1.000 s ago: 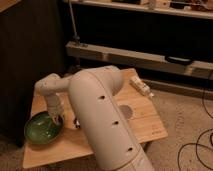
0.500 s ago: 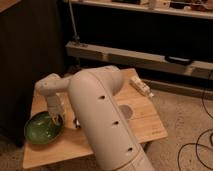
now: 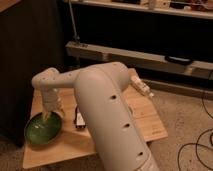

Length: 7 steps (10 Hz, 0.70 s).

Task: Drag the ceramic bowl in a circle

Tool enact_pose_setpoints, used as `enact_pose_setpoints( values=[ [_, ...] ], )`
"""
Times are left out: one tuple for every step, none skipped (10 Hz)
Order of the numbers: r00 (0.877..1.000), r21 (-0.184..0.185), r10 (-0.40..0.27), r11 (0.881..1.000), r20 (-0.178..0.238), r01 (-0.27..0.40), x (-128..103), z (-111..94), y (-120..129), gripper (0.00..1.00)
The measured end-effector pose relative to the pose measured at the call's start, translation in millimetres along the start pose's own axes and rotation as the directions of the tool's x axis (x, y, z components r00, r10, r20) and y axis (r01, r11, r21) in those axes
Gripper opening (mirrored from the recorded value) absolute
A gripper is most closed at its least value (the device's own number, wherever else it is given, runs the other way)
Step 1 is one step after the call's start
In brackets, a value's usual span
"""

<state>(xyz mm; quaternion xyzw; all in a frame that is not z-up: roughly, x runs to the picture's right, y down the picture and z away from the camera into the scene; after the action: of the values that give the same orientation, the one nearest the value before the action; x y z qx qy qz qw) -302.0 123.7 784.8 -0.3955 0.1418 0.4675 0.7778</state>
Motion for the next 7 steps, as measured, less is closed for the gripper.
enact_pose_setpoints(
  values=[
    [1.0,-0.013,-0.009,1.0,0.023,0.009,-1.6,-17.4,6.3,0.8],
    [0.999,-0.019,-0.018,1.0,0.04,0.019,-1.6,-30.6,12.1,0.8],
    [0.998,-0.02,-0.022,1.0,0.052,0.023,-1.1,-36.6,12.8,0.8],
    [0.998,-0.021,-0.021,1.0,0.061,0.022,-0.4,-38.2,10.8,0.8],
    [0.997,-0.024,-0.019,0.999,0.069,0.021,1.9,-35.1,6.0,0.8],
    [0.997,-0.027,-0.014,1.0,0.07,0.016,4.5,-28.3,0.5,0.8],
    [0.998,-0.033,-0.004,0.999,0.068,0.007,7.6,-15.8,-7.8,0.8]
  ],
)
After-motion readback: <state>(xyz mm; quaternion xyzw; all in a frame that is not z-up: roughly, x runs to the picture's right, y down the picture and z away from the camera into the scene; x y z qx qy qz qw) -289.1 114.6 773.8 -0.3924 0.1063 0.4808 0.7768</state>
